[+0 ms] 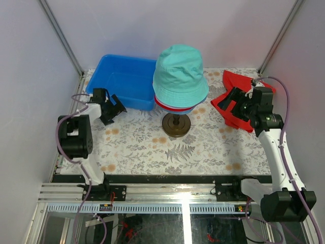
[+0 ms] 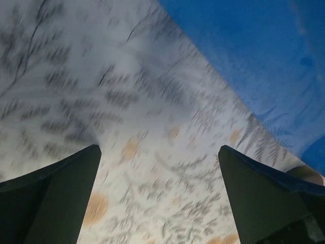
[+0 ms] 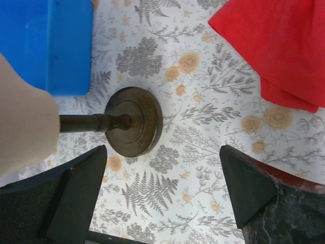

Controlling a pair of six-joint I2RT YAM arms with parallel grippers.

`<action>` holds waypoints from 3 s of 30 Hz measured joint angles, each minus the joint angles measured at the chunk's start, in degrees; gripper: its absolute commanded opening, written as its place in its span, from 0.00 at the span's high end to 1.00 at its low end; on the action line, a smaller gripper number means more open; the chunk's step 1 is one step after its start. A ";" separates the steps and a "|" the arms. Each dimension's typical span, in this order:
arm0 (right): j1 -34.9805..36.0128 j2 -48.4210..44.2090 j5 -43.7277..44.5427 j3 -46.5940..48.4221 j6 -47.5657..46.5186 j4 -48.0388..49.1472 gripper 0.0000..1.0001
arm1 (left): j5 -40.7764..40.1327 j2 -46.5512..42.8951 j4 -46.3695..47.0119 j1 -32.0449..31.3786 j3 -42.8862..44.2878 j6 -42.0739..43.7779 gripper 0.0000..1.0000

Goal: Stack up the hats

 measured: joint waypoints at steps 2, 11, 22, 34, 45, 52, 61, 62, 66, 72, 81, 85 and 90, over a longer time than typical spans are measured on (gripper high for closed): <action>0.00 -0.13 1.22 -0.13 -0.90 -0.39 0.01 | 0.50 4.39 1.77 0.07 4.28 0.15 0.00; -0.46 5.01 4.79 -2.38 -4.39 -1.55 0.01 | 5.88 8.76 2.49 0.61 12.87 1.01 0.00; -0.66 11.72 8.22 -2.16 -6.73 4.83 0.01 | 3.67 -30.42 4.39 2.89 -8.41 3.76 0.00; -0.72 13.25 0.92 -2.99 -3.34 9.81 0.01 | -13.53 -77.40 14.62 3.34 -40.52 14.78 0.00; -0.72 11.52 -3.72 -3.02 -1.70 10.93 0.01 | -13.51 -87.12 15.10 3.34 -51.41 23.91 0.00; -0.72 10.56 -4.63 -2.99 -1.73 10.10 0.01 | -6.69 -78.14 21.73 3.30 -56.65 25.27 0.00; -0.72 1.70 5.57 -14.82 -6.36 13.86 0.01 | -6.40 -98.38 23.74 3.30 -58.53 25.40 0.00; -0.72 1.68 6.47 -15.67 -8.52 14.23 0.01 | -6.51 -97.22 24.35 3.30 -58.53 25.38 0.00; -0.72 1.55 6.69 -20.92 -18.36 18.01 0.01 | -7.32 -87.89 25.42 3.30 -58.53 25.05 0.00; -0.72 -2.43 6.80 -31.85 -25.86 23.30 0.01 | -7.54 -85.46 26.18 3.30 -58.55 24.98 0.00; -0.72 -22.27 14.64 -52.50 -27.43 34.71 0.01 | -7.52 -85.90 27.19 3.30 -58.55 24.98 0.00; -0.72 -34.53 17.51 -59.82 -27.32 36.96 0.01 | -7.50 -85.53 27.54 3.30 -58.53 24.98 0.00; -0.72 -49.81 19.04 -60.35 -27.28 36.17 0.01 | -7.50 -85.37 27.93 3.30 -58.55 24.98 0.00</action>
